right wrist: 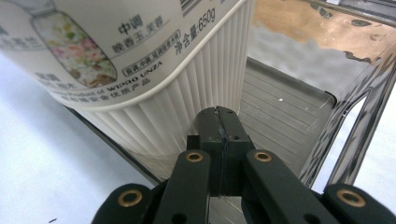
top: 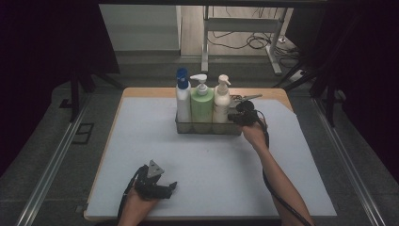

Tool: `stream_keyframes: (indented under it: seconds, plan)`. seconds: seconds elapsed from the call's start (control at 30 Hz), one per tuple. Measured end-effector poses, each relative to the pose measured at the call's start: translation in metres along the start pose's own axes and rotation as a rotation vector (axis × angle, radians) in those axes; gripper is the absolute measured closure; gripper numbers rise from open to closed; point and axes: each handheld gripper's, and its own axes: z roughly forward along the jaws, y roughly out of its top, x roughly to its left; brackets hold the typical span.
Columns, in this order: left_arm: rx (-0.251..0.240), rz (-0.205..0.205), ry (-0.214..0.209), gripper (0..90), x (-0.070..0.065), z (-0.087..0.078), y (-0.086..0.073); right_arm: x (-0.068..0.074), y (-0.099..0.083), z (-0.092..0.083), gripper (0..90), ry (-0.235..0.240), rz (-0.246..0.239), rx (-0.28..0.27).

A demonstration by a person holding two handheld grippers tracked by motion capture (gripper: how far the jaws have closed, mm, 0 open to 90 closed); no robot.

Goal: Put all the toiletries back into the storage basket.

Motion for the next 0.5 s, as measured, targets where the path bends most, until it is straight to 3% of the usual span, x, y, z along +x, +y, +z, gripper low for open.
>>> stream_keyframes:
  seconds: [0.4,0.5]
  plan:
    - [0.0,0.0,0.0,12.1,0.0,0.0,0.0,0.0008,-0.0007,-0.0019,89.4,0.003,-0.001,-0.005]
    - [-0.001,0.001,0.001,12.1,-0.0001,0.0,-0.0001,-0.0007,0.0004,-0.006,82.9,-0.008,-0.001,-0.02]
